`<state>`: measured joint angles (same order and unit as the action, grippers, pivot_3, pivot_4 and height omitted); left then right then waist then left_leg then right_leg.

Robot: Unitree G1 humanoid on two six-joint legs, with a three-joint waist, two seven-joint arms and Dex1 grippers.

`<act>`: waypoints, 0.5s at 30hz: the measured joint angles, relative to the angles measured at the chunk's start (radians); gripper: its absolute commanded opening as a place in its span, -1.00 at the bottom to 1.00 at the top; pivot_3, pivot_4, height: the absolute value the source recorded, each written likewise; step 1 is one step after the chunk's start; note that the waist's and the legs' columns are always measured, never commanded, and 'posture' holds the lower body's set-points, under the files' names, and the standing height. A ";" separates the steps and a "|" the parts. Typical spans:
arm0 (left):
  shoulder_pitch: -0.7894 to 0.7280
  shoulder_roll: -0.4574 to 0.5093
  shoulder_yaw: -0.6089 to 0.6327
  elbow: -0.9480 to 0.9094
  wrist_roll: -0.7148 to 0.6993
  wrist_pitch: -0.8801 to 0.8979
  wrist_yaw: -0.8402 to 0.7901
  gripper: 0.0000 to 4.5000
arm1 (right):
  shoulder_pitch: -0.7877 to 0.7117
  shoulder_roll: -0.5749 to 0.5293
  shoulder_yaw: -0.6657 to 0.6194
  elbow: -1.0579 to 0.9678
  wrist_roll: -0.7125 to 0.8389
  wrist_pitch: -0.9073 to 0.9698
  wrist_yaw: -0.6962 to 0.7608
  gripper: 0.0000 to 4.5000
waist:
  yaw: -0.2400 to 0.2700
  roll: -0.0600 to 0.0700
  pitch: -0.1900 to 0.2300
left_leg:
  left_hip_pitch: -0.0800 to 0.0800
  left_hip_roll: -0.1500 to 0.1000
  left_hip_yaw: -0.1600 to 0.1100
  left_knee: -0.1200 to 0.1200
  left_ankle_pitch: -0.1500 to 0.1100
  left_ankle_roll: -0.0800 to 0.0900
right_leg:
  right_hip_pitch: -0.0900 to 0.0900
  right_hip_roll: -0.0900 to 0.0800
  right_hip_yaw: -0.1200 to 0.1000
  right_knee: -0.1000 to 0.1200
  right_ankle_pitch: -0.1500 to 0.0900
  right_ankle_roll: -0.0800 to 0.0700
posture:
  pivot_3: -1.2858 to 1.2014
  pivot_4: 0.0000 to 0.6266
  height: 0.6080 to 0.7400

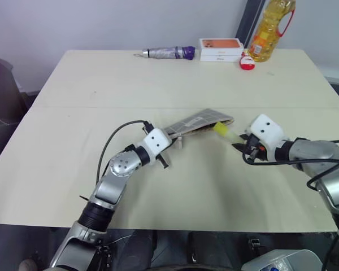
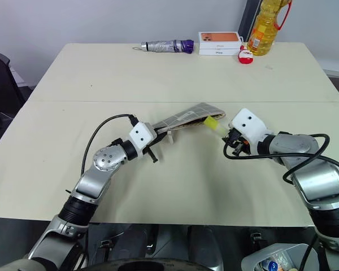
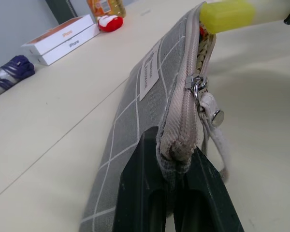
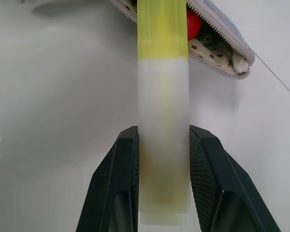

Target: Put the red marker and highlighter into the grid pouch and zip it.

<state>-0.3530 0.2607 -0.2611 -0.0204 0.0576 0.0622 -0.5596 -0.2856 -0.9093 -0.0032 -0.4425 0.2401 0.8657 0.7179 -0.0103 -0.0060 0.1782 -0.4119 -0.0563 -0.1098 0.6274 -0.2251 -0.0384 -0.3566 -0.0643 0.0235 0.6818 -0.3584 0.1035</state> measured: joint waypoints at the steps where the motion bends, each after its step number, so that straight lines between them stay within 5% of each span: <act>1: 0.004 0.002 0.000 -0.003 0.001 0.000 -0.001 -1.00 | -0.005 0.000 0.009 0.004 0.000 -0.001 0.001 -0.62 | -0.001 0.000 0.000 | 0.000 0.000 0.000 0.000 0.000 0.000 | 0.000 0.000 0.000 0.000 0.000 0.000 | 0.03 -0.52 1.00; 15: 0.041 0.089 -0.085 -0.052 0.049 -0.050 -0.092 -1.00 | -0.109 -0.089 0.273 0.030 -0.166 -0.179 0.136 -0.62 | -0.002 0.001 0.000 | 0.000 0.000 0.000 0.000 0.000 0.000 | -0.001 0.000 0.000 0.000 0.000 0.000 | 0.03 -0.52 1.00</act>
<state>-0.3122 0.3495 -0.3459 -0.0725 0.1068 0.0120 -0.6519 -0.3947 -0.9988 0.2701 -0.4127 0.0737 0.6870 0.8543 -0.0125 -0.0054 0.1783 -0.4118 -0.0561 -0.1099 0.6270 -0.2252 -0.0384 -0.3573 -0.0645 0.0238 0.6819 -0.3584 0.1034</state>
